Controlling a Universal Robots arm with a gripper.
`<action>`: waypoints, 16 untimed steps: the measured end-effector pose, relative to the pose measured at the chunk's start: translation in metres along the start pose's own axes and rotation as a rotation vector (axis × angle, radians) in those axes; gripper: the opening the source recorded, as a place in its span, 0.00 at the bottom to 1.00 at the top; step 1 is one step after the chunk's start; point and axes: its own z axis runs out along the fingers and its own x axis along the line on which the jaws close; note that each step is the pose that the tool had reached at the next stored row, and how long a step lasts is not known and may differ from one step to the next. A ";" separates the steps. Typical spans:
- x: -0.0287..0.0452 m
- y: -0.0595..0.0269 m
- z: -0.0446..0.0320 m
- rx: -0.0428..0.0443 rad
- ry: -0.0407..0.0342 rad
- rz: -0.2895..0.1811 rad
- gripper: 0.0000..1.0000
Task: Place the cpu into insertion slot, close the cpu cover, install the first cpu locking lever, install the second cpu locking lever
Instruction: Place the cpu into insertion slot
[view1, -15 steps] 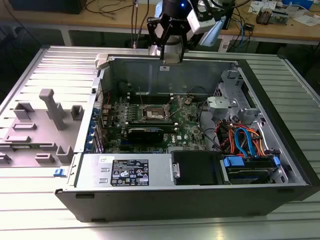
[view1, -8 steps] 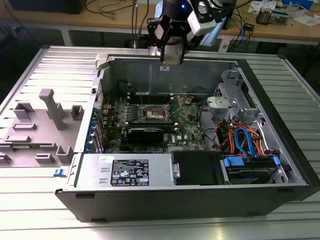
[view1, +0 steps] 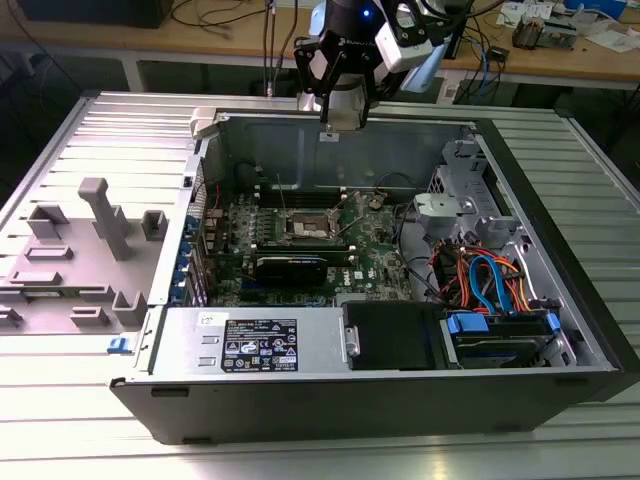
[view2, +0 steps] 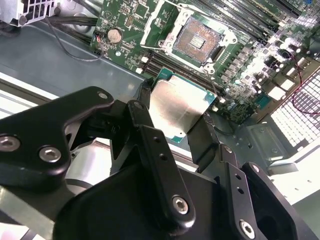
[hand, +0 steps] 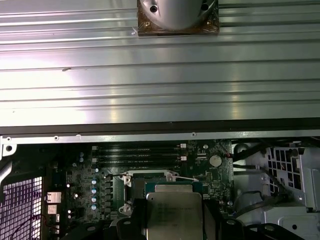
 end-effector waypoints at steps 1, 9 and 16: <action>0.0000 -0.0001 0.0000 0.0000 0.0000 0.000 0.54; -0.0001 -0.0016 -0.0001 0.0000 0.0000 0.000 0.54; -0.0001 -0.0064 -0.0005 -0.0001 0.0000 0.000 0.54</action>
